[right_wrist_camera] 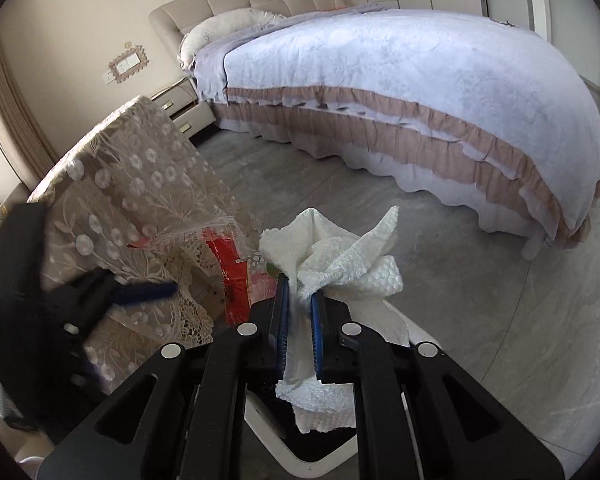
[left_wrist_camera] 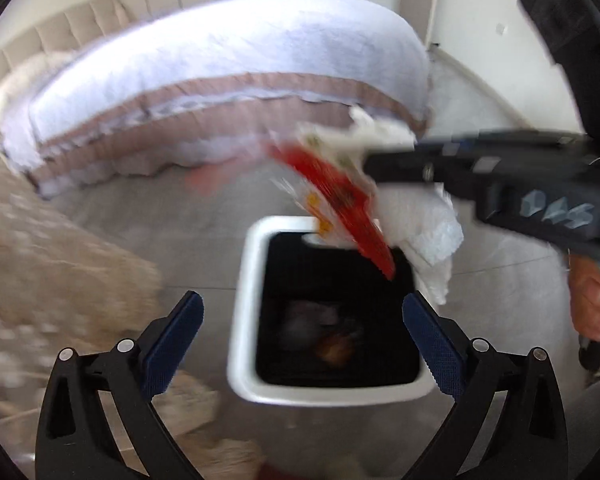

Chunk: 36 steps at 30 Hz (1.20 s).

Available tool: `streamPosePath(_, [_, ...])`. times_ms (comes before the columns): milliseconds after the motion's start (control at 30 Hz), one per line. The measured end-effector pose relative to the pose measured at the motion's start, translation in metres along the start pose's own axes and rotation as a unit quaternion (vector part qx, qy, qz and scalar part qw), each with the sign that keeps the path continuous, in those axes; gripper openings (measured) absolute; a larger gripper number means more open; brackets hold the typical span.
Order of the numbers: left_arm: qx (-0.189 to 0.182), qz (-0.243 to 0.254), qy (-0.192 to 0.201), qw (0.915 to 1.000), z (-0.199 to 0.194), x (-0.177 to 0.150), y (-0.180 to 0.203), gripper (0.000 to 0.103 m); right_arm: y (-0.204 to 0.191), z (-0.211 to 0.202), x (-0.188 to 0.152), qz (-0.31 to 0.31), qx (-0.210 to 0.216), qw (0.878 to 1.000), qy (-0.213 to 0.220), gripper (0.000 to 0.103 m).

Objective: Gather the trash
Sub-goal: 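Carry bag and tissue to the white bin and release both, then return both tools to the table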

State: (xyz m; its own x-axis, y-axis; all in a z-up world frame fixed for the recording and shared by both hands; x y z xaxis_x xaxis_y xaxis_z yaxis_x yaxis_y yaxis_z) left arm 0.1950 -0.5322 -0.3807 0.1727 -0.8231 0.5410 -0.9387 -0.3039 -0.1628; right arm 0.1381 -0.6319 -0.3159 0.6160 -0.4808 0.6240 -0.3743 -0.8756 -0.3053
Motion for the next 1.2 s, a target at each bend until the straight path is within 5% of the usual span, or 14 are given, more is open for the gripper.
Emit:
streamPosePath(333, [0.027, -0.078, 0.075, 0.9937, -0.065, 0.007, -0.044, 0.098, -0.007, 0.039, -0.031, -0.026, -0.012, 0.998, -0.058, 0.017])
streamPosePath(367, [0.027, -0.079, 0.082, 0.9931, -0.070, 0.008, -0.046, 0.098, -0.006, 0.045, -0.036, -0.031, -0.022, 0.997, -0.072, 0.048])
streamPosePath(400, [0.029, -0.079, 0.088, 0.9926, -0.074, 0.009, -0.047, 0.098, -0.005, 0.051, -0.040, -0.033, -0.031, 0.995, -0.086, 0.101])
streamPosePath(433, [0.033, -0.077, 0.093, 0.9922, -0.081, 0.011, -0.046, 0.098, -0.002, 0.057, -0.045, -0.033, -0.039, 0.994, -0.098, 0.095])
streamPosePath(600, [0.056, -0.074, 0.113, 0.9893, -0.104, 0.012, -0.050, 0.098, 0.003, 0.062, -0.049, -0.001, -0.045, 0.990, -0.131, 0.098])
streamPosePath(867, [0.087, -0.133, 0.173, 0.9721, -0.168, 0.007, -0.084, 0.098, -0.067, -0.009, 0.019, -0.110, -0.067, 0.991, 0.032, 0.098])
streamPosePath(1000, [0.155, -0.144, 0.196, 0.9575, -0.213, -0.010, -0.103, 0.098, -0.126, -0.046, 0.040, -0.141, -0.011, 0.985, 0.103, 0.098])
streamPosePath(1200, [0.261, -0.180, 0.202, 0.9267, -0.284, -0.059, -0.139, 0.098, -0.217, -0.075, 0.047, -0.174, 0.091, 0.970, 0.146, 0.098])
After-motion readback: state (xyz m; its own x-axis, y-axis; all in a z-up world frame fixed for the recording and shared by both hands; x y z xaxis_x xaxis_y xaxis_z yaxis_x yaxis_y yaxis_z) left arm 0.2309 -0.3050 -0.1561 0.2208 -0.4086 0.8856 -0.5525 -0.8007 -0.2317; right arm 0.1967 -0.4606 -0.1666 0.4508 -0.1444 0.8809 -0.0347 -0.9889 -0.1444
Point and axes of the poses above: each gripper's, at about its wrist camera, not at the fingertips, and z roughly the way its jaws point, y to its right, x to its top, the point moved 8 cm from there along z, roughly the way its jaws point, and after that the axes turned 9 degrees about z, right-handed, at the moved point
